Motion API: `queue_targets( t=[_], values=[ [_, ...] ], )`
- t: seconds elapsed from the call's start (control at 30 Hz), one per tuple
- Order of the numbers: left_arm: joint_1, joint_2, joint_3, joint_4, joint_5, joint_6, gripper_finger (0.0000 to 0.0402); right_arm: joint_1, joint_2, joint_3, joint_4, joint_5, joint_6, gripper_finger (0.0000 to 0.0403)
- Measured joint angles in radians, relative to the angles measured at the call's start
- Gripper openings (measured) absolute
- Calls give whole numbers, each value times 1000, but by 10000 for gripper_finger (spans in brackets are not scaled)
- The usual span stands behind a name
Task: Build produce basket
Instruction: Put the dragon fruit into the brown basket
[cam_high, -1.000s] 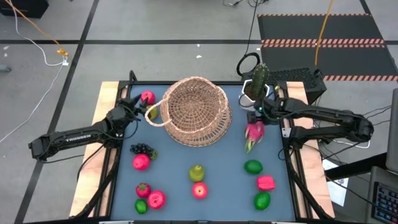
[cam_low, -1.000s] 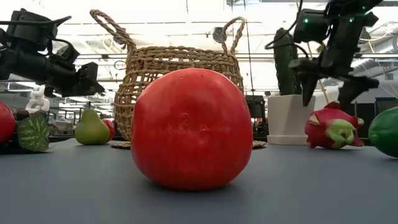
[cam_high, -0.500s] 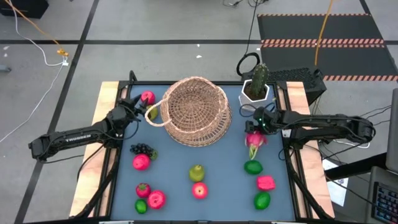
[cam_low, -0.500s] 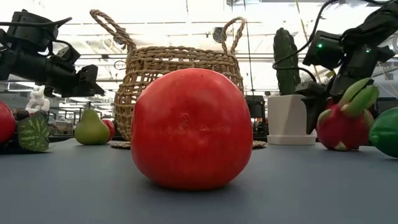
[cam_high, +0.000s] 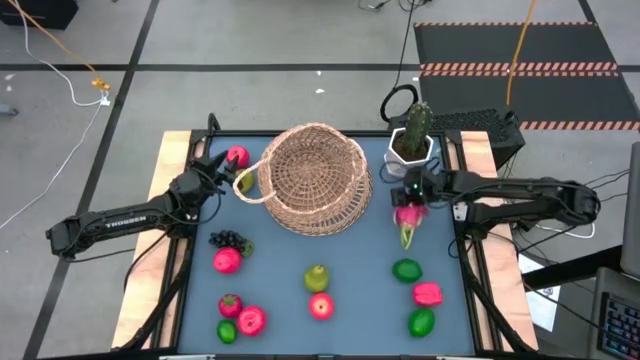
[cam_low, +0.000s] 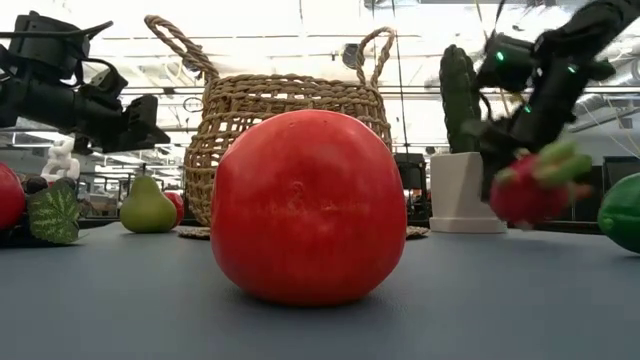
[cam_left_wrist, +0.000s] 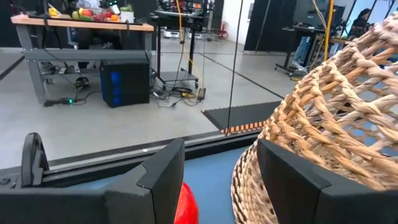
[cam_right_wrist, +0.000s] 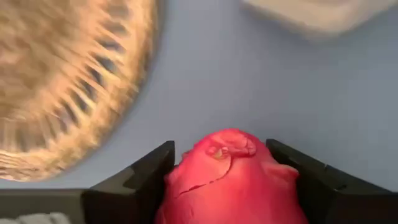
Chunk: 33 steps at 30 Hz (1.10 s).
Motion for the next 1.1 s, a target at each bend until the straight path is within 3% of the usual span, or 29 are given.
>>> queue_targets(
  t=[0.33, 0.53, 0.73, 0.83, 1.0, 1.1],
  values=[
    [0, 0, 0, 10, 17, -14, 205, 17, -3, 268, -319, 169, -140, 228],
    [0, 0, 0, 10, 17, -18, 205, 76, -4, 345, -347, 132, -136, 228],
    [0, 0, 0, 7, 18, -38, 205, 163, 1, 332, 156, -96, -316, 228],
    [0, 0, 0, 6, 46, -51, 204, 203, 3, 331, 420, -124, -434, 228],
    [0, 0, 0, 9, 57, -53, 205, 224, 2, 331, 889, -75, -653, 228],
    [0, 0, 0, 4, 57, -59, 204, 220, 1, 331, 1073, -70, -803, 228]
  ],
)
